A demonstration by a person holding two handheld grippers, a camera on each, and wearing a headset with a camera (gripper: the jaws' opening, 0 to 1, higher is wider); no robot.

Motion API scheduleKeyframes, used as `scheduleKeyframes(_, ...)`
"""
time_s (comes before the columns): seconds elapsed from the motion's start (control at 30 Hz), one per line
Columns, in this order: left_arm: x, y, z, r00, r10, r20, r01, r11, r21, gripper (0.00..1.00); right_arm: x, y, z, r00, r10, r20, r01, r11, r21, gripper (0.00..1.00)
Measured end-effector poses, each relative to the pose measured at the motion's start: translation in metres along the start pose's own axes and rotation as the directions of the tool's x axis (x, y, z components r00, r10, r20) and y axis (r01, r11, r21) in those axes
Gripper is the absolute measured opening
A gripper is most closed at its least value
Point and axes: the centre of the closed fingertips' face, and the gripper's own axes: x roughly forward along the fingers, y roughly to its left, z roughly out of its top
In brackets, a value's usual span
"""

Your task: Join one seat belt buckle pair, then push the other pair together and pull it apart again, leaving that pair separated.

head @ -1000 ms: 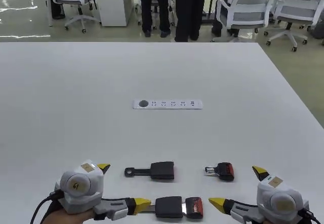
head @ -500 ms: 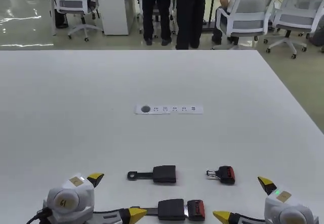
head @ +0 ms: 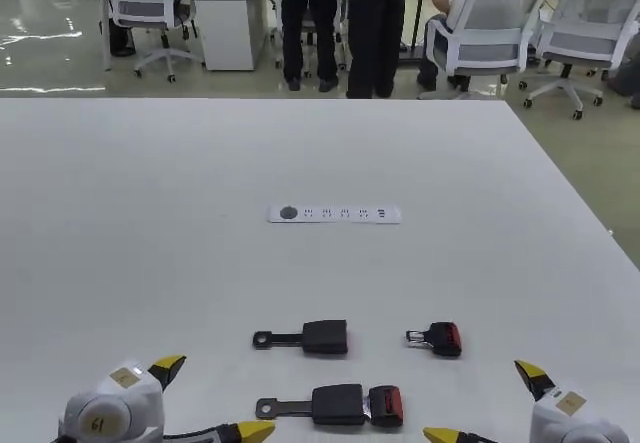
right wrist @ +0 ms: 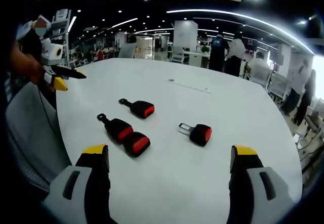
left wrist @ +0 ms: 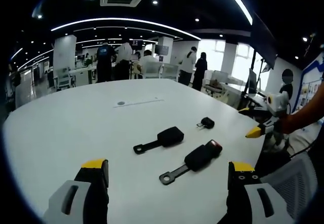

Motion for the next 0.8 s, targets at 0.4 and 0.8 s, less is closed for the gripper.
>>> scheduleKeyframes(0.4,-0.0006,0.0026,0.0019,0.9999,0.011,0.007,-0.011,1.0,-0.013,1.0,-0.0027,-0.0029,-0.0101,0.9998,-0.009,-0.016,0.009,1.0,0.006,0.99)
scheduleKeyframes(0.8,0.0021,0.0048,0.0048,0.9998,0.009,0.017,-0.009,1.0,-0.015,1.0,0.0007,-0.0042,-0.0008,1.0,-0.01,0.0,0.01,1.0,0.0,0.99)
